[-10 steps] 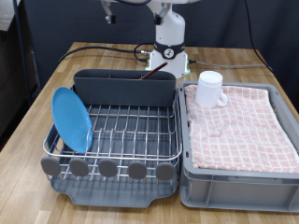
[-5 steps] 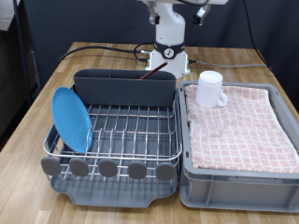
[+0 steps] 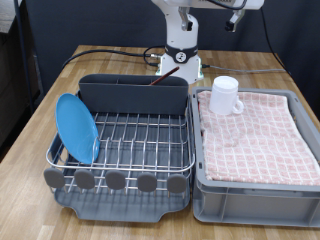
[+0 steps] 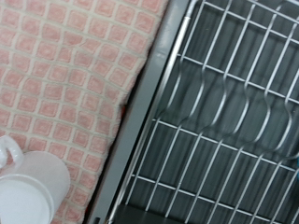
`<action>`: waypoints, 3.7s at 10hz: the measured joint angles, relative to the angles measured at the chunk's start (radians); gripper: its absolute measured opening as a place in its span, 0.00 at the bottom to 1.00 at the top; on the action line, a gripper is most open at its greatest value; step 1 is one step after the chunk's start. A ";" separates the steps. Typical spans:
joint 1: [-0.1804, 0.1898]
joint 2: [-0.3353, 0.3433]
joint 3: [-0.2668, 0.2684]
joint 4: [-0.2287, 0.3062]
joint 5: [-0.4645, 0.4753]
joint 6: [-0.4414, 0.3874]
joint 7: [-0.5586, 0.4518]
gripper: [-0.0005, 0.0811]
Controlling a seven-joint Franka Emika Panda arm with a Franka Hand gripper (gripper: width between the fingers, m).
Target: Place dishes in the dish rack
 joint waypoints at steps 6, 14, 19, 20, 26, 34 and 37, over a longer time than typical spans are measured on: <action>0.074 -0.035 0.091 -0.015 0.060 -0.051 0.013 0.99; 0.122 -0.108 0.170 -0.123 0.065 -0.067 0.029 0.99; 0.122 -0.092 0.170 -0.123 0.063 -0.071 0.004 0.99; 0.122 -0.081 0.170 -0.122 0.063 -0.079 -0.015 0.99; 0.123 0.056 0.169 -0.112 0.049 -0.079 -0.090 0.99; 0.131 0.166 0.219 -0.139 0.028 0.022 -0.095 0.99; 0.130 0.187 0.220 -0.179 0.023 0.089 -0.093 0.99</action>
